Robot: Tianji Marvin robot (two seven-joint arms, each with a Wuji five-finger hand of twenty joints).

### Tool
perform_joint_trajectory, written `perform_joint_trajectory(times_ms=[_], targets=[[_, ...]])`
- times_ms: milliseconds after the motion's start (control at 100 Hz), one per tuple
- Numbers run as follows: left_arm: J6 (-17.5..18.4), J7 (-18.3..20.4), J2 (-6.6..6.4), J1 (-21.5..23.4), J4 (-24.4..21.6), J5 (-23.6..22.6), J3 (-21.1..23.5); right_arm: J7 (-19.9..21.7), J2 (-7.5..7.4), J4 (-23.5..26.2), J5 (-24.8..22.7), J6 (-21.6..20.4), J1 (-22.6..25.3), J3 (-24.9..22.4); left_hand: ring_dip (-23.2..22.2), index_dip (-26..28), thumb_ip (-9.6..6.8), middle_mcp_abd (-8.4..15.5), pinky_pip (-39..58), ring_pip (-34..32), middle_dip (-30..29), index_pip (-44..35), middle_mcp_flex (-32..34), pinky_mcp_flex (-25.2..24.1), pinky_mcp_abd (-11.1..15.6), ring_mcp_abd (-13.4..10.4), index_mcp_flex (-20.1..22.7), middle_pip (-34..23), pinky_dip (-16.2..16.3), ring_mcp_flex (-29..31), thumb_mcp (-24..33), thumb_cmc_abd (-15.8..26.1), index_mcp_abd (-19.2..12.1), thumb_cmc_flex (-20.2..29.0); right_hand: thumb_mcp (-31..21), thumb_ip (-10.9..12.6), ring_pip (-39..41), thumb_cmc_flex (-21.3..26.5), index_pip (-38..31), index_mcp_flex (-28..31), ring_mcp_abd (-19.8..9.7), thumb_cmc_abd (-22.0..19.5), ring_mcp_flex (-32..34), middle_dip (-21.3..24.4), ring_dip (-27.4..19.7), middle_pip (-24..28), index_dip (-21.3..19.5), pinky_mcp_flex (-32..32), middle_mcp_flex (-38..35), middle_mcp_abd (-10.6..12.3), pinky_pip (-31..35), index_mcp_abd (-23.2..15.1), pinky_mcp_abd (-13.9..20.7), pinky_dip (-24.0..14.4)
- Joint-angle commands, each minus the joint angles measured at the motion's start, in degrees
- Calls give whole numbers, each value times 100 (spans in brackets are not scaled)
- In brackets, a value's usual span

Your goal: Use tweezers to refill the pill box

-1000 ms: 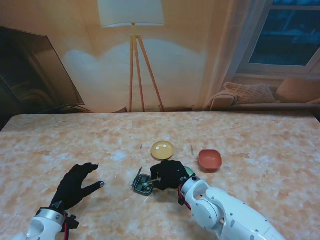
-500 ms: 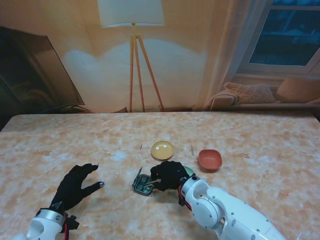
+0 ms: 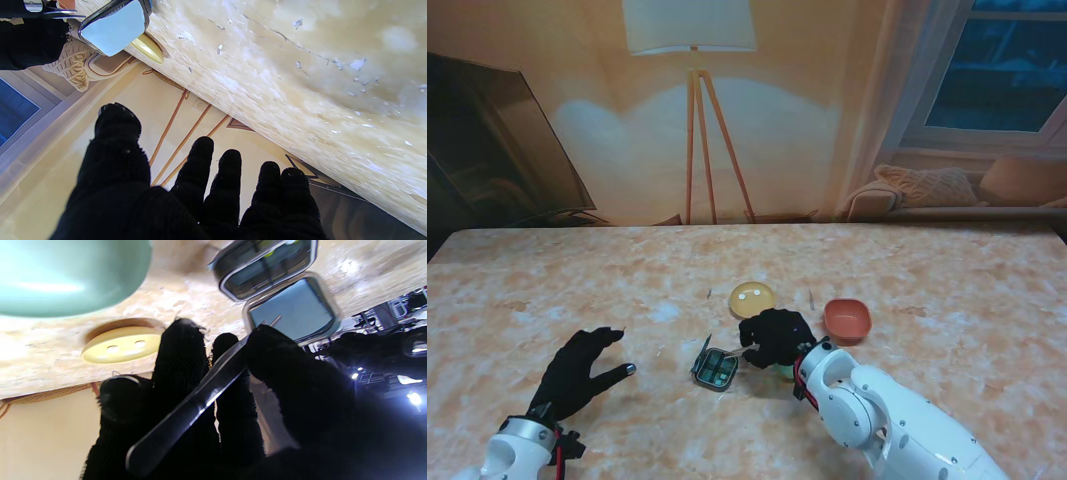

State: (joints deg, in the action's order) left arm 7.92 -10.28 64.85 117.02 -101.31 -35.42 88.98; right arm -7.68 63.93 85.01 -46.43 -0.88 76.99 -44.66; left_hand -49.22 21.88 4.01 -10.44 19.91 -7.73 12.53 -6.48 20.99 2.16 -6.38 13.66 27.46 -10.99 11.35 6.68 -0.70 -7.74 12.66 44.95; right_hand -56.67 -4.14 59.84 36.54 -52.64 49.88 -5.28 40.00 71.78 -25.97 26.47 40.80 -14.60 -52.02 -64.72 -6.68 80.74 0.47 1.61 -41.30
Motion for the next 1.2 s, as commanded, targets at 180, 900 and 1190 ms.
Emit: perform_joint_trajectory(times_ms=[180,900,1190], targets=[[27,103,1,-4,-67,-52,22,-68,11,-81,-115,254,-57,-176,-55,-57,-118,145,5,0,-56,-35,78,17,344,-101,143,-1,21,-7,-88,192,-95,-24,-190,21,180,337,-293,184,-80,-251,77,-73,102,258,-115,-144,-218,-378,113,-370,401,-53],[-104,242,-18,10,-324,-164,170,-303,228,-1237,167,826,-1084,380,1,-65,-117,135,-41,21,-66,-12,40,3,343,-98,92,36,-2,-36,-90,195,-88,-59,-6,-12,86,333,-149,-18,-6,-364,-158,16,70,124,-70,41,20,-341,-11,-326,380,-4],[-126,280,-25,-17,-371,-195,203,-381,379,-1770,412,891,-1530,780,20,-68,-117,133,-53,24,-69,-7,30,1,344,-94,86,43,-8,-49,-92,197,-79,-73,8,-34,-29,282,-55,-141,40,-337,-282,64,52,1,-34,152,154,-329,-125,-269,351,26]])
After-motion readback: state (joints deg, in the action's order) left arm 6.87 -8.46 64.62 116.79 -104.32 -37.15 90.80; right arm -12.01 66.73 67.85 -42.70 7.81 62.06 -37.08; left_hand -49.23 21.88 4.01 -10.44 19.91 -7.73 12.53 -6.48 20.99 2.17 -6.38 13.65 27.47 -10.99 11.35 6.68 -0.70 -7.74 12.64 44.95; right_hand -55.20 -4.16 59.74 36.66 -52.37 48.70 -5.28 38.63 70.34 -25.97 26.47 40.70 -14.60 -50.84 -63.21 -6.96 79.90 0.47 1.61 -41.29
